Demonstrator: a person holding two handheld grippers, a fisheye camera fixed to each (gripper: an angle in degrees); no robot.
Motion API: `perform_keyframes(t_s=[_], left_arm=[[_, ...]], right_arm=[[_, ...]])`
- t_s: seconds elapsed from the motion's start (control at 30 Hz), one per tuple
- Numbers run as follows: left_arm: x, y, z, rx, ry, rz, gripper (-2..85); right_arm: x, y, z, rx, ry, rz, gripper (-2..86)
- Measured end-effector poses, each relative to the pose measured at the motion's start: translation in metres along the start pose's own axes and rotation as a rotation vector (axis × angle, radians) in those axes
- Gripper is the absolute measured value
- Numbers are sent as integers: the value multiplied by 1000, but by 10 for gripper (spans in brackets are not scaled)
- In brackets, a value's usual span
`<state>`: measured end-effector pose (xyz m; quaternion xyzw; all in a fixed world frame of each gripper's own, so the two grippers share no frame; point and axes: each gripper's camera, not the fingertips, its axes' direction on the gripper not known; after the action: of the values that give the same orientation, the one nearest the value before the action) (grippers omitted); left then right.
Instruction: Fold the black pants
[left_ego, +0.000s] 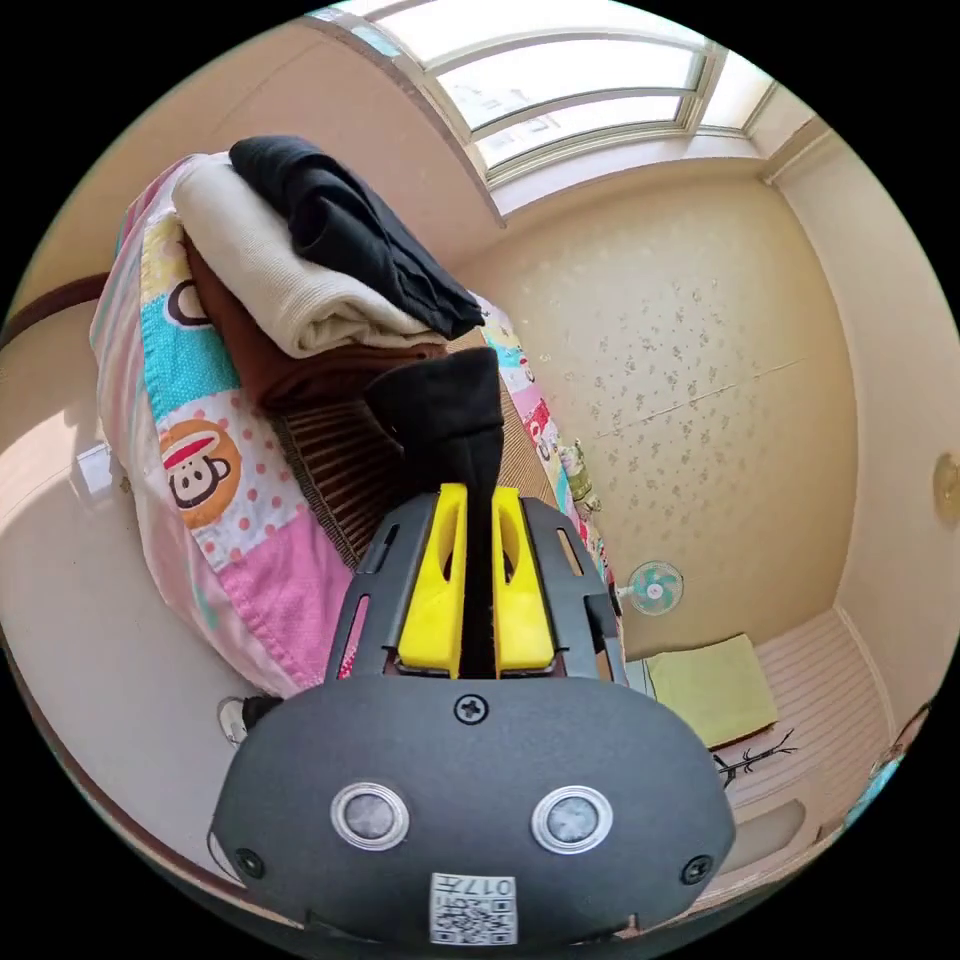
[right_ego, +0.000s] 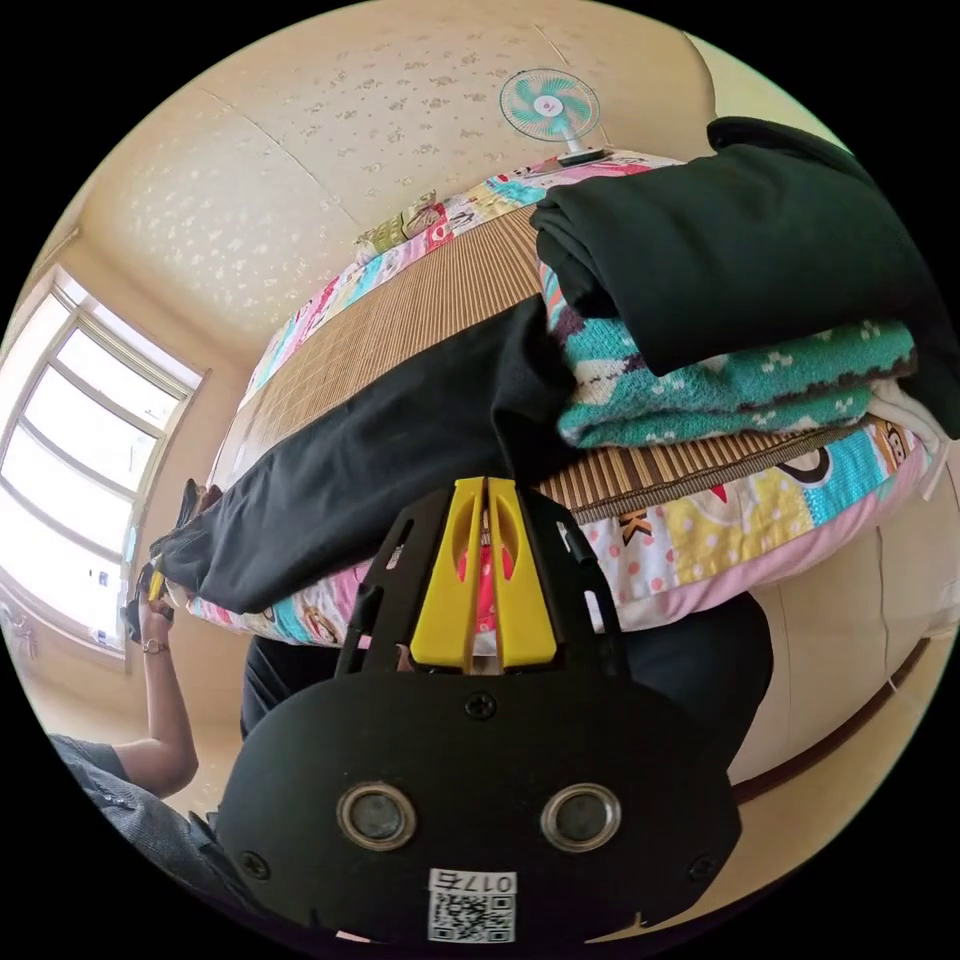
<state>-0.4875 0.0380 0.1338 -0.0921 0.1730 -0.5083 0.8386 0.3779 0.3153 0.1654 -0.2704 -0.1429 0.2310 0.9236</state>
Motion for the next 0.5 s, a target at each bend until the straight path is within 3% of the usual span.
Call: perform_keyframes(t_s=[0.17, 0.23, 0.3, 0.43, 0.5], left_arm=[[150, 85, 41, -90, 52, 492, 44], [191, 158, 67, -190, 161, 651, 47], [202, 216, 89, -304, 219, 749, 52], [186, 329, 140, -727, 179, 872, 89], [174, 344, 127, -719, 169, 897, 94]], right_arm=[[18, 0, -20, 35, -116, 22, 8], [21, -2, -20, 21, -120, 16, 8], [24, -2, -20, 13, -127, 18, 9], [29, 0, -11, -45, -242, -9, 19], [26, -1, -6, -77, -273, -41, 30]])
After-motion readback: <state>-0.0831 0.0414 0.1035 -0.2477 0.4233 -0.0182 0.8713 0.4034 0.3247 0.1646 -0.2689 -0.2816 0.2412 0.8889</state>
